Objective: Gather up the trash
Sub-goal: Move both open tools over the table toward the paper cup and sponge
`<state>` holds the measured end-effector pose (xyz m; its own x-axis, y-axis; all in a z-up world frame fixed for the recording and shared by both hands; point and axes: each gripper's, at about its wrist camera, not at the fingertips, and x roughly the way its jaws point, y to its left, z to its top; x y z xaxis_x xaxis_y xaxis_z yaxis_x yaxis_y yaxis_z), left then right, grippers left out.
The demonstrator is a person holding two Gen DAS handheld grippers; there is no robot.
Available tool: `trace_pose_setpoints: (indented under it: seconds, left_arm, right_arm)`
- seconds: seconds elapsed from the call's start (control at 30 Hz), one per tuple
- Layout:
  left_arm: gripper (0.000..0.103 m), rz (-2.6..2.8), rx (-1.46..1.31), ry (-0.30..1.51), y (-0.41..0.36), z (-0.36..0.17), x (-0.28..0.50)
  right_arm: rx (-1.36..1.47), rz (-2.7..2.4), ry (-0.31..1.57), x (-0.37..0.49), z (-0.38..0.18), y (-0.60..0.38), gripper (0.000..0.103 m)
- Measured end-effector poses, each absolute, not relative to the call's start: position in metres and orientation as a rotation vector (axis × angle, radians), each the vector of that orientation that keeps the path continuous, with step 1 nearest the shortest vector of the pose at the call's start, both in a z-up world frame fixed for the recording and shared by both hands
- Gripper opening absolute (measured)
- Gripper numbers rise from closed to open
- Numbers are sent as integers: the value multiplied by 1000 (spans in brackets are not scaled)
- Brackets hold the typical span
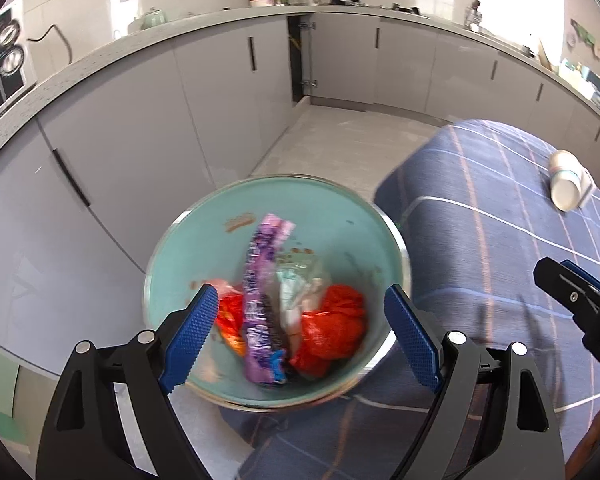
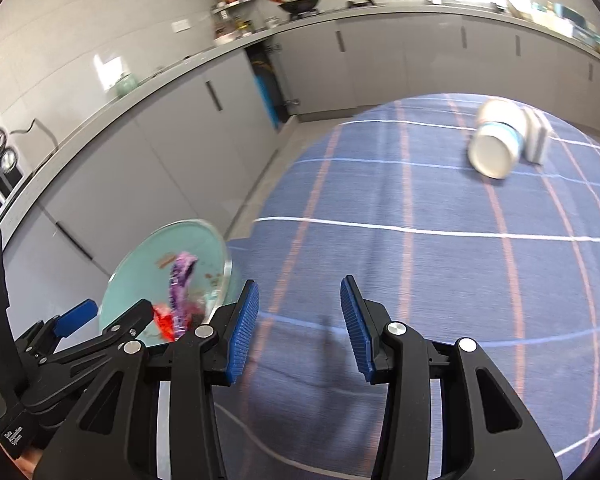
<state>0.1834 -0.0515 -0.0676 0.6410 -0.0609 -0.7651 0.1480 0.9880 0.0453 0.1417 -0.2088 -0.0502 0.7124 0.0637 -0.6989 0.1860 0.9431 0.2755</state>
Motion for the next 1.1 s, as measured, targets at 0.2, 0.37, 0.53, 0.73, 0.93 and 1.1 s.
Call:
trace_pose_setpoints:
  seconds: [0.2, 0.37, 0.53, 0.73, 0.93, 1.1]
  left_arm:
    - [84, -190, 143, 879, -91, -71, 178]
    - [84, -263, 174, 882, -126, -71, 175]
    - [84, -328, 202, 885, -160, -72, 176]
    - [83, -401, 228, 894, -204, -76, 182]
    - [81, -470, 247, 881, -248, -74, 199]
    - [81, -539, 256, 882, -288, -75, 215]
  right_arm:
    - [380, -159, 769, 124, -54, -252, 43]
    - [414, -240, 756, 110, -56, -290, 43]
    - [436, -302, 744, 101, -57, -326, 43]
    - [449, -361, 742, 98, -60, -364, 43]
    - [451, -394, 739, 105, -57, -398, 43]
    - [452, -416, 740, 111, -55, -428, 43]
